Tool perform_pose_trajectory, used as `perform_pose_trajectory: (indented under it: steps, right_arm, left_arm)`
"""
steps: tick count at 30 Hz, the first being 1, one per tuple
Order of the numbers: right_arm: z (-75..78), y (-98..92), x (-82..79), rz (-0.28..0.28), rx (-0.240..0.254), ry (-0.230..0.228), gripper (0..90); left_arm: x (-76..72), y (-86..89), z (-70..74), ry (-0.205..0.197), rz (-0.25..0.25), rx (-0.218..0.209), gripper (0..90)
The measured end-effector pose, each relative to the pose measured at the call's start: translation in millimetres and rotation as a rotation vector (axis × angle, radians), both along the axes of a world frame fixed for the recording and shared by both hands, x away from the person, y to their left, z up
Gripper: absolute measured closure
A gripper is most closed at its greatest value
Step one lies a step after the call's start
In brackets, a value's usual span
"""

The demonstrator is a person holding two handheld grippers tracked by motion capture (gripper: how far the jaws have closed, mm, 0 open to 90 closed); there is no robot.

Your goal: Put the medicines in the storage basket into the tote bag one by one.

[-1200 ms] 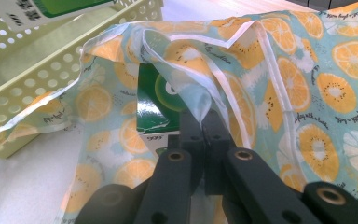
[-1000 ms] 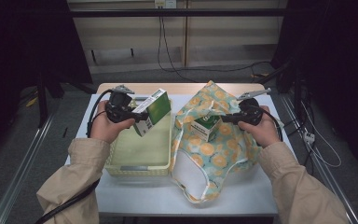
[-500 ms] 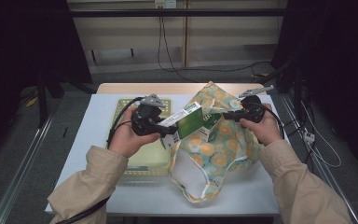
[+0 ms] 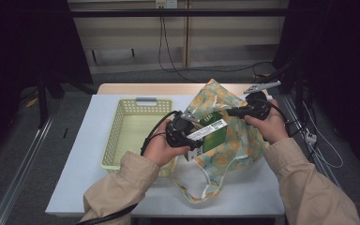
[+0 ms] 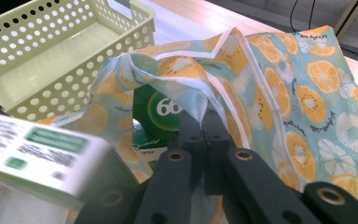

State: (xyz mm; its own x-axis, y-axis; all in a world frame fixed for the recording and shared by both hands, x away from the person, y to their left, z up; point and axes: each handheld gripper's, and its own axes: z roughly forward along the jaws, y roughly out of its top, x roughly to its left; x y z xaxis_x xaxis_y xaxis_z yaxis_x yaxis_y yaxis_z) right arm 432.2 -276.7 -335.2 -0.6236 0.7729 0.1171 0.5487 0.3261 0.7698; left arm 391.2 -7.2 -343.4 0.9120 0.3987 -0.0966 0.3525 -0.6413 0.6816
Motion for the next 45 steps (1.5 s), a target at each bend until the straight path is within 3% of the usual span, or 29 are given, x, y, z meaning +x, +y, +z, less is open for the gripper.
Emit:
perform_pose_trajectory:
  steps: [11, 15, 23, 25, 26, 29, 30, 31, 34, 45]
  right_arm:
    - [1.8, -1.8, -1.7, 0.004, 0.008, 0.0, 90.0]
    - [1.9, -1.4, -1.6, 0.005, 0.008, -0.002, 90.0]
    - [2.1, 1.0, -2.2, 0.007, 0.01, -0.003, 90.0]
    - [1.9, 1.2, -2.5, 0.006, 0.008, 0.0, 90.0]
    - [2.1, 1.0, -2.5, 0.006, 0.007, -0.002, 90.0]
    - [2.9, 0.5, -2.7, 0.006, 0.009, -0.002, 90.0]
    - [2.7, 0.2, -2.7, 0.006, 0.009, -0.001, 90.0]
    - [2.5, -0.2, -2.6, 0.005, 0.007, 0.0, 90.0]
    - [1.5, -0.6, -2.2, 0.002, 0.012, 0.004, 90.0]
    - [-0.1, 1.6, -0.3, 0.008, 0.015, 0.004, 90.0]
  left_arm:
    - [10.5, -31.1, -25.2, 0.016, 0.049, -0.009, 62.8]
    - [15.0, -40.9, -28.2, -0.001, 0.076, 0.004, 62.8]
    - [26.8, -57.1, -36.8, 0.021, 0.114, 0.003, 62.8]
    - [28.8, -59.5, -38.3, 0.008, 0.149, 0.014, 62.8]
    - [31.7, -59.3, -39.6, 0.019, 0.14, -0.007, 62.8]
    - [35.9, -61.2, -41.5, 0.022, 0.16, -0.015, 62.8]
    - [35.3, -62.7, -41.2, 0.005, 0.188, 0.001, 62.9]
    - [37.1, -62.9, -42.1, 0.021, 0.171, -0.019, 62.8]
    - [38.4, -64.9, -41.7, 0.018, 0.167, -0.01, 62.8]
    - [49.4, -78.1, -49.5, 0.008, 0.193, -0.051, 62.7]
